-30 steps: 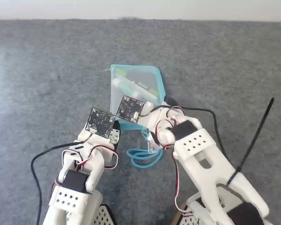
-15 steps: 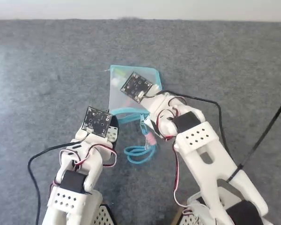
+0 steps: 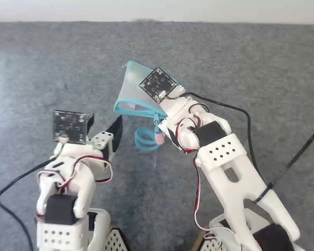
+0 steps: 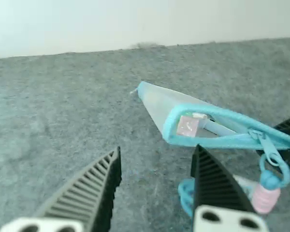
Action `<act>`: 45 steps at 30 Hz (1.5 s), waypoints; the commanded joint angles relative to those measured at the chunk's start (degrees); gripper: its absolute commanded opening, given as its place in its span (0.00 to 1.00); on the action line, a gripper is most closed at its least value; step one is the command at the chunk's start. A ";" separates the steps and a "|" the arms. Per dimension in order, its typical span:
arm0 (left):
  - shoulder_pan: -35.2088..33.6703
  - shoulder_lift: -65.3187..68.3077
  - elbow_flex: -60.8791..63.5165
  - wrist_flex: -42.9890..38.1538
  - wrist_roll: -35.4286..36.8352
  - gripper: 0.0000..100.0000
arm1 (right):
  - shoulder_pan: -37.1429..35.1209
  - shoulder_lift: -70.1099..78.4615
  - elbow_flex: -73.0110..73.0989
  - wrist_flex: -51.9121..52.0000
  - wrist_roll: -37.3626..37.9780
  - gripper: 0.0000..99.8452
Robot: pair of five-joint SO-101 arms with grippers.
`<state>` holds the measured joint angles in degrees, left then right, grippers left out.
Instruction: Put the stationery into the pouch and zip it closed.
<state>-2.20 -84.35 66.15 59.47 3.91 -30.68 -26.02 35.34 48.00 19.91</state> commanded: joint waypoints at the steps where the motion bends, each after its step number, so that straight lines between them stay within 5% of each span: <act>1: 3.52 -1.67 -2.77 1.58 0.44 0.23 | 0.40 -0.57 -5.01 0.22 -3.25 0.01; 14: 19.69 -1.58 10.24 -9.58 -0.70 0.23 | -2.42 -1.19 -10.64 7.96 -5.01 0.01; 25: 21.45 -1.58 9.19 -7.21 -1.14 0.23 | -1.01 -1.10 -10.90 8.04 -4.75 0.01; 38: 21.54 -1.58 16.66 -17.14 -0.88 0.23 | -4.97 -1.19 -10.81 11.65 -5.01 0.01; 45: 19.78 -1.93 16.66 -17.76 -2.20 0.01 | -4.88 -1.19 -10.46 11.65 -4.92 0.01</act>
<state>19.25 -85.32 83.12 44.09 3.56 -34.90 -26.02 28.31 59.16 15.87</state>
